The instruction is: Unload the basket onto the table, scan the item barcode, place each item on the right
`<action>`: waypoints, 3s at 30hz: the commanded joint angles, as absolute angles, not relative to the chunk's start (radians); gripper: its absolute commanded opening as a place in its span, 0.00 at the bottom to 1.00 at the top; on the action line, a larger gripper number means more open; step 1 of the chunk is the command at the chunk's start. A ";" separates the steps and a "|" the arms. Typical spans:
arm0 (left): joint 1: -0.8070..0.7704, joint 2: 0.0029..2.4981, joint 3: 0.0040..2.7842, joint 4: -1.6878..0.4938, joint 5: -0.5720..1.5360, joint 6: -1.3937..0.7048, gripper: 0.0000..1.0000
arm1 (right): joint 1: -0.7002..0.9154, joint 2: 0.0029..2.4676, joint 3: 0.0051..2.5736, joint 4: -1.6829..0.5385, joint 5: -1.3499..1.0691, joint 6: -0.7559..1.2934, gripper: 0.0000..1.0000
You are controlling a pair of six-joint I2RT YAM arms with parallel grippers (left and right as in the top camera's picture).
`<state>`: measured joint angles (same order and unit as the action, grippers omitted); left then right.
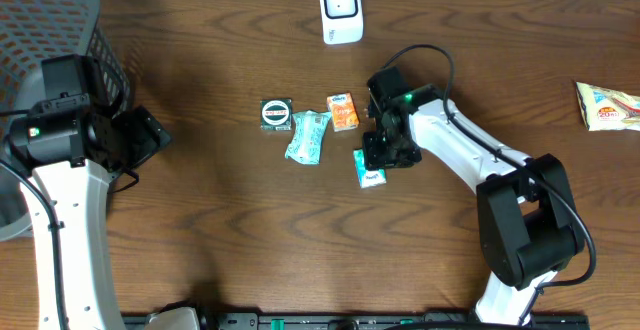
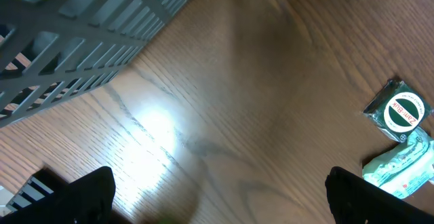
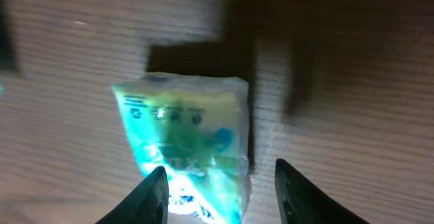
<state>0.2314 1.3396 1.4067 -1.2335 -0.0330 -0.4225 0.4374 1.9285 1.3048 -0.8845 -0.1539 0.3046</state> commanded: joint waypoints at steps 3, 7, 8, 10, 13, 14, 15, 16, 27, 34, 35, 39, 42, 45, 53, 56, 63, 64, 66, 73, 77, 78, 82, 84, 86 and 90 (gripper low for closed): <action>0.234 1.335 1.404 -1.238 -0.049 -0.428 0.98 | 0.447 1.911 1.235 -0.825 -0.157 0.318 0.44; 0.234 1.335 1.404 -1.238 -0.049 -0.428 0.98 | 0.447 1.911 1.217 -0.785 -0.187 0.318 0.43; 0.234 1.335 1.404 -1.238 -0.049 -0.428 0.98 | 0.447 1.911 1.217 -0.783 -0.187 0.318 0.42; 0.234 1.335 1.404 -1.238 -0.049 -0.428 0.97 | 0.447 1.911 1.217 -0.779 -0.186 0.318 0.36; 0.234 1.335 1.404 -1.238 -0.049 -0.428 0.97 | 0.444 1.911 1.217 -0.778 -0.186 0.319 0.22; 0.234 1.335 1.404 -1.238 -0.049 -0.428 0.98 | 0.442 1.911 1.217 -0.778 -0.186 0.319 0.19; 0.234 1.335 1.404 -1.238 -0.049 -0.428 0.98 | 0.439 1.911 1.217 -0.778 -0.187 0.319 0.15; 0.234 1.335 1.404 -1.238 -0.049 -0.428 0.98 | 0.434 1.911 1.217 -0.781 -0.187 0.319 0.11; 0.234 1.335 1.404 -1.238 -0.049 -0.428 0.98 | 0.322 1.911 1.221 -0.799 -0.451 0.198 0.01; 0.234 1.335 1.404 -1.238 -0.049 -0.428 0.98 | 0.207 1.911 1.221 -0.805 -0.916 -0.057 0.01; 0.234 1.335 1.404 -1.238 -0.049 -0.428 0.98 | 0.197 1.911 1.221 -0.808 -0.973 -0.085 0.01; 0.234 1.335 1.404 -1.238 -0.050 -0.428 0.97 | 0.162 1.911 1.221 -0.813 -1.109 -0.152 0.01; 0.234 1.335 1.404 -1.238 -0.049 -0.428 0.98 | 0.149 1.911 1.221 -0.815 -1.066 -0.154 0.01; 0.234 1.335 1.404 -1.238 -0.049 -0.428 0.98 | 0.149 1.911 1.214 -0.816 -0.969 -0.149 0.01; 0.234 1.335 1.404 -1.238 -0.049 -0.428 0.98 | 0.149 1.911 1.131 -0.776 -0.971 -0.151 0.01; 0.234 1.335 1.404 -1.238 -0.049 -0.428 0.98 | 0.149 1.911 1.103 -0.735 -1.054 -0.151 0.01; 0.234 1.335 1.404 -1.238 -0.049 -0.428 0.98 | 0.149 1.911 1.101 -0.722 -0.853 -0.048 0.01; 0.234 1.335 1.404 -1.238 -0.049 -0.428 0.98 | 0.150 1.911 1.101 -0.724 -0.796 -0.019 0.01; 0.234 1.335 1.404 -1.238 -0.049 -0.428 0.97 | 0.150 1.911 1.101 -0.736 -0.684 0.015 0.01; 0.234 1.335 1.404 -1.238 -0.049 -0.428 0.98 | 0.150 1.911 1.102 -0.779 -0.514 0.082 0.24; 0.234 1.335 1.404 -1.238 -0.049 -0.428 0.98 | 0.149 1.909 1.126 -0.816 -0.496 0.093 0.47; 0.234 1.335 1.404 -1.238 -0.049 -0.428 0.98 | 0.149 1.908 1.140 -0.835 -0.476 0.102 0.48; 0.234 1.335 1.404 -1.238 -0.049 -0.428 0.98 | 0.151 1.896 1.228 -0.947 -0.415 0.108 0.48; 0.234 1.335 1.404 -1.238 -0.049 -0.428 0.97 | 0.155 1.887 1.273 -0.996 -0.410 0.108 0.48; 0.234 1.335 1.404 -1.238 -0.049 -0.428 0.98 | 0.163 1.877 1.303 -1.028 -0.410 0.108 0.48; 0.234 1.335 1.404 -1.238 -0.050 -0.428 0.98 | 0.192 1.869 1.313 -1.033 -0.410 0.108 0.45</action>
